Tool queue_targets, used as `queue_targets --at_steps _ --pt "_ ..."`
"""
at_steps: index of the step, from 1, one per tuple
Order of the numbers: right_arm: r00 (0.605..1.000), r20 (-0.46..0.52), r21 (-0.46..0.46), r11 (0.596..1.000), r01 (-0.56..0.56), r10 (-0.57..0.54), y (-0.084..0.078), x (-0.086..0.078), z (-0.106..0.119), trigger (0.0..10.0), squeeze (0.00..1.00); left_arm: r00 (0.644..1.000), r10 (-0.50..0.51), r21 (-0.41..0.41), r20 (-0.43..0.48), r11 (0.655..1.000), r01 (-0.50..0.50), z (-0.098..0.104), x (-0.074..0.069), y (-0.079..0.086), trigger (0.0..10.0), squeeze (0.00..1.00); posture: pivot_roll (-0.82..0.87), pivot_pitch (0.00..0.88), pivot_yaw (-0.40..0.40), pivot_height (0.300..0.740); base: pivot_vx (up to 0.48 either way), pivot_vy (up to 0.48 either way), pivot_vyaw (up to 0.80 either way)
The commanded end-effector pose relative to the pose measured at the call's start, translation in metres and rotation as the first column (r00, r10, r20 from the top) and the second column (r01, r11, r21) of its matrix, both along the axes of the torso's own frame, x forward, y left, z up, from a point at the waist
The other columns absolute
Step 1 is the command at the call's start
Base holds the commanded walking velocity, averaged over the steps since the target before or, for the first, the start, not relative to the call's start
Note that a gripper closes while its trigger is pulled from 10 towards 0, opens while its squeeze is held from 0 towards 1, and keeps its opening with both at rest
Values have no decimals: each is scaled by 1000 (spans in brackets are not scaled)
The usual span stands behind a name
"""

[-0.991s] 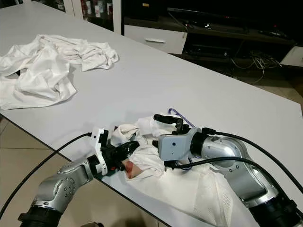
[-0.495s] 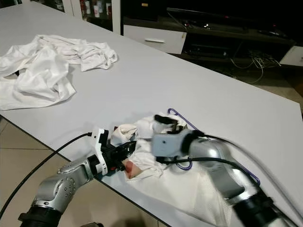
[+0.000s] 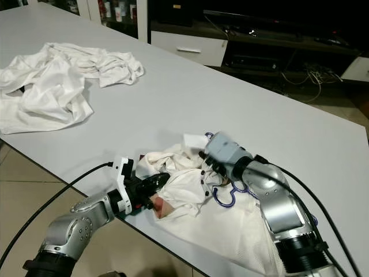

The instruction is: Hang hanger

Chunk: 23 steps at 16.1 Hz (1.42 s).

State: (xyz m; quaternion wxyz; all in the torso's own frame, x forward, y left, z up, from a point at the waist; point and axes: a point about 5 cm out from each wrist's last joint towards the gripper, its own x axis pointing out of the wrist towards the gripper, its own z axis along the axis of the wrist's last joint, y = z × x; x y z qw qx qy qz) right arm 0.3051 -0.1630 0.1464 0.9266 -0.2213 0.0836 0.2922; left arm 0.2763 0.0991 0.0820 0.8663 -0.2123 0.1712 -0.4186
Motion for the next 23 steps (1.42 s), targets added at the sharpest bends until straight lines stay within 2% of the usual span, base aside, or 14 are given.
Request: queue_targets --at_steps 1,3,6,7,9,11,13,15,17,19,20,23 --pt "994 -84 140 987 77 -65 -12 3 0 0 0 1000 -18 6 -3 1000 18 -1 -1 -5 10000 0 32 74 -103 740 0 0 0" --pt "974 -186 342 920 191 -132 -19 9 0 0 0 1000 -18 7 -3 1000 18 -1 -1 -5 10000 0 32 74 -103 740 0 0 0" --pt "940 -271 455 834 313 -205 -28 14 -2 0 0 1000 -16 7 -2 1000 16 -1 -1 -5 10000 0 38 74 -103 740 0 0 0" --pt "891 -365 536 723 437 -268 -39 19 -6 0 0 1000 -11 8 1 1000 11 -1 -2 -4 10000 0 42 74 -102 740 0 0 0" --pt "853 -443 587 631 507 -274 -45 20 -9 0 0 1000 -7 11 3 1000 7 -1 -2 -3 10000 0 43 74 -100 740 0 0 0" --pt "830 -508 632 555 541 -232 -44 19 -12 0 0 1000 -4 12 6 1000 4 -1 -1 -2 10000 0 43 74 -100 740 0 0 0" --pt "814 -543 660 494 566 -208 -44 19 -13 0 0 1000 -3 11 13 1000 3 1 0 -3 10000 0 42 74 -100 740 0 0 0" --pt "805 -565 701 410 584 -181 -45 21 -8 0 0 997 44 0 68 999 -44 9 6 -1 10000 0 39 75 -99 740 0 0 0" --pt "831 -535 737 396 548 -155 -41 21 3 0 0 972 117 -74 206 992 -103 31 13 2 10000 0 37 77 -99 740 0 0 0" --pt "847 -513 773 353 528 -143 -41 23 11 0 0 934 151 -249 323 966 -70 64 12 3 10000 0 38 79 -100 740 0 0 0" --pt "850 -508 783 336 524 -142 -40 23 13 0 0 922 147 -288 359 957 -40 75 10 3 10000 0 40 79 -100 740 0 0 0" --pt "857 -496 811 279 515 -138 -41 24 20 0 0 918 157 -326 364 945 -32 82 10 7 10000 0 42 79 -98 740 0 0 0"
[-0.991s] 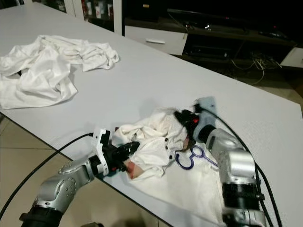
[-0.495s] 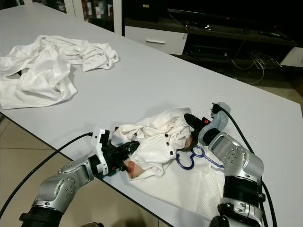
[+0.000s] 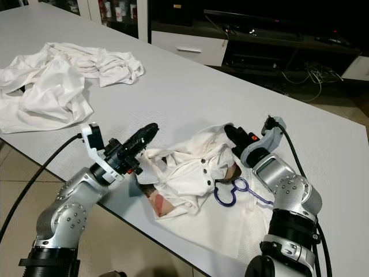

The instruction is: Hang hanger

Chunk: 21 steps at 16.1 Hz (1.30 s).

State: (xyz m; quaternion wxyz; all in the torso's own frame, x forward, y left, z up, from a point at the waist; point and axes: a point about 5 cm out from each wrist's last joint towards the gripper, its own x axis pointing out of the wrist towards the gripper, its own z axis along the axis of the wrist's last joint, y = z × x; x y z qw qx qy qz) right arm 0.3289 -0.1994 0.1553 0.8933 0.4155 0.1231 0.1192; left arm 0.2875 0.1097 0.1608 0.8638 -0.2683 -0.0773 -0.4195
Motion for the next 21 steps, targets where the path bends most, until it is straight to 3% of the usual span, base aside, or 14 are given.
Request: queue_targets --at_steps 1,3,5,8,13,15,16,17,18,21 --pt "997 80 26 1000 16 -18 -4 1 19 0 0 999 28 -14 -45 999 -29 -3 4 4 10000 0 42 79 -95 740 0 0 0" --pt "987 159 66 998 -4 -7 1 0 36 0 0 985 86 25 -148 996 -83 -21 9 17 10000 0 39 78 -92 740 0 0 0" --pt "978 207 89 996 3 -21 0 1 49 0 0 976 122 89 -182 990 -107 -34 8 22 10000 0 39 78 -92 740 0 0 0" --pt "964 263 111 994 -2 -28 -2 0 64 0 0 964 147 104 -220 987 -126 -40 7 24 10000 0 42 78 -95 740 0 0 0" --pt "883 470 185 978 -99 0 4 -9 110 0 0 941 171 64 -293 985 -159 -43 12 24 10000 0 38 78 -99 740 0 0 0" --pt "874 487 192 976 -105 -1 3 -11 112 0 0 936 158 -7 -316 986 -169 -39 14 25 10000 0 36 77 -100 740 0 0 0" --pt "875 485 191 976 -108 2 3 -13 111 0 0 946 88 -81 -313 990 -119 -34 10 22 10000 1000 36 77 -100 740 0 0 0" --pt "877 481 185 976 -115 12 5 -14 108 0 0 966 -103 -151 -236 986 69 -23 -7 11 10000 1000 33 76 -100 740 0 0 0" --pt "873 487 186 975 -125 19 6 -16 109 0 0 963 -170 -166 -210 977 136 -20 -15 5 10000 1000 34 76 -97 740 0 0 0" --pt "853 520 194 968 -161 38 8 -20 112 0 0 953 -196 -231 -230 963 142 -20 -18 7 10000 1000 35 74 -94 740 0 0 0"
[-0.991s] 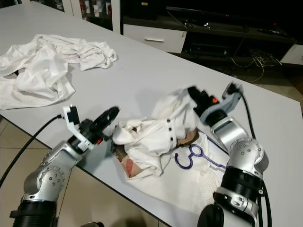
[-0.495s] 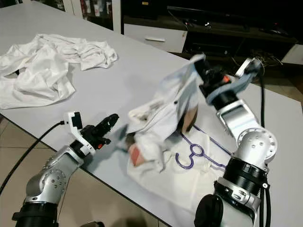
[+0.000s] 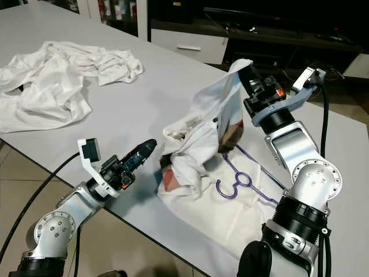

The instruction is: Hang hanger

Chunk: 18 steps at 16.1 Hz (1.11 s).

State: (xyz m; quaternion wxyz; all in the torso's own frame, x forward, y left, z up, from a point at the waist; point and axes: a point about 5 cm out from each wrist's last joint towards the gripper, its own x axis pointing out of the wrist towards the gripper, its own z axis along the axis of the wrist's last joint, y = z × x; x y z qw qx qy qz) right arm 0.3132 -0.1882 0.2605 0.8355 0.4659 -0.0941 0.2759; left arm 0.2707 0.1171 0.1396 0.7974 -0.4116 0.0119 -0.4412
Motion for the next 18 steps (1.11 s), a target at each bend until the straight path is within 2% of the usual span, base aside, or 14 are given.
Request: queue_targets --at_steps 1,2,4,5,6,8,9,10,11,13,14,18 --pt "998 56 10 1000 -7 6 -3 -6 8 0 0 1000 20 -11 -22 1000 -20 -1 2 2 10000 1000 36 74 -93 740 0 0 0" --pt "997 76 14 1000 -22 21 -3 -8 10 0 0 994 93 44 -63 995 -90 -9 8 6 10000 1000 38 73 -91 740 0 0 0" --pt "993 117 34 999 -37 33 -3 -12 13 0 0 946 285 163 -154 952 -260 -27 21 20 10000 1000 39 70 -89 740 0 0 0" --pt "990 138 57 998 -40 31 -5 -14 15 0 0 924 340 166 -173 935 -313 -30 25 26 10000 98 40 70 -88 740 0 0 0" --pt "987 159 65 997 -49 38 -5 -16 18 0 0 928 330 138 -173 941 -309 -27 24 26 10000 0 41 69 -89 740 0 0 0" --pt "980 191 50 996 -72 61 -1 -20 20 0 0 954 276 120 -120 958 -262 -21 19 18 10000 0 42 69 -88 740 0 0 0" --pt "978 196 52 996 -79 67 0 -20 20 0 0 958 268 134 -98 958 -255 -21 18 15 10000 718 42 68 -88 740 0 0 0" --pt "978 199 57 995 -82 69 1 -21 20 0 0 966 254 141 -58 960 -244 -21 16 11 10000 1000 42 68 -88 740 0 0 0" --pt "976 203 61 994 -88 74 2 -22 20 0 0 973 232 168 -8 959 -227 -19 12 6 10000 1000 41 69 -88 740 0 0 0" --pt "968 229 73 990 -118 99 5 -27 22 0 0 971 240 225 20 945 -238 -20 15 3 10000 1000 42 70 -87 740 0 0 0" --pt "965 242 84 988 -128 104 6 -28 22 0 0 971 238 223 13 946 -235 -20 17 2 10000 0 42 69 -86 740 0 0 0" --pt "957 259 90 983 -162 134 12 -32 21 0 0 983 184 155 -1 971 -182 -14 19 -9 10000 0 43 68 -85 740 0 0 0"
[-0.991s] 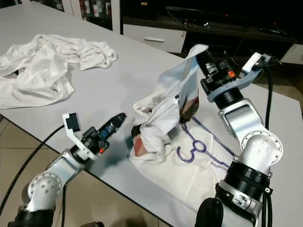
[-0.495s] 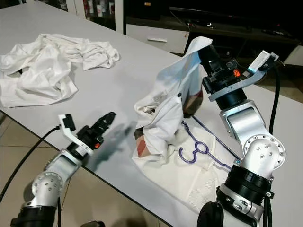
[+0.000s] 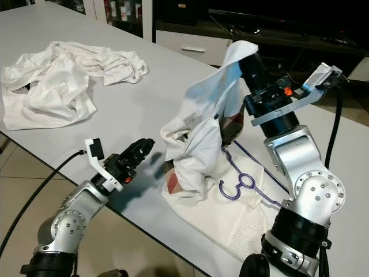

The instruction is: Hang hanger

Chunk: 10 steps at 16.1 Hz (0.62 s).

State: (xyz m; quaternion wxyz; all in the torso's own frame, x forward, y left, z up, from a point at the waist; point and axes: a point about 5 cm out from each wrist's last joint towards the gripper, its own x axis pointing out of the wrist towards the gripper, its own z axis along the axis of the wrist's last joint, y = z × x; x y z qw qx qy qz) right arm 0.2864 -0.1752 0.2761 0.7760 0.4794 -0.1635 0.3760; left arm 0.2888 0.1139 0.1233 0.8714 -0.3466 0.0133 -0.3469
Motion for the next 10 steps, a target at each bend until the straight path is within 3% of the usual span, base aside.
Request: queue_targets --at_steps 1,5,10 --pt "999 40 18 1000 -14 14 0 -5 4 0 0 999 -32 -37 -1 999 32 3 2 -8 10000 0 45 68 -85 740 0 0 0" --pt "998 58 34 999 -33 31 3 -7 6 0 0 995 -84 -97 -49 992 79 3 6 -21 10000 0 44 67 -81 740 0 0 0" --pt "994 92 55 996 -65 60 8 -12 11 0 0 989 -112 31 -100 993 115 -11 10 -38 10000 0 45 67 -80 740 0 0 0"
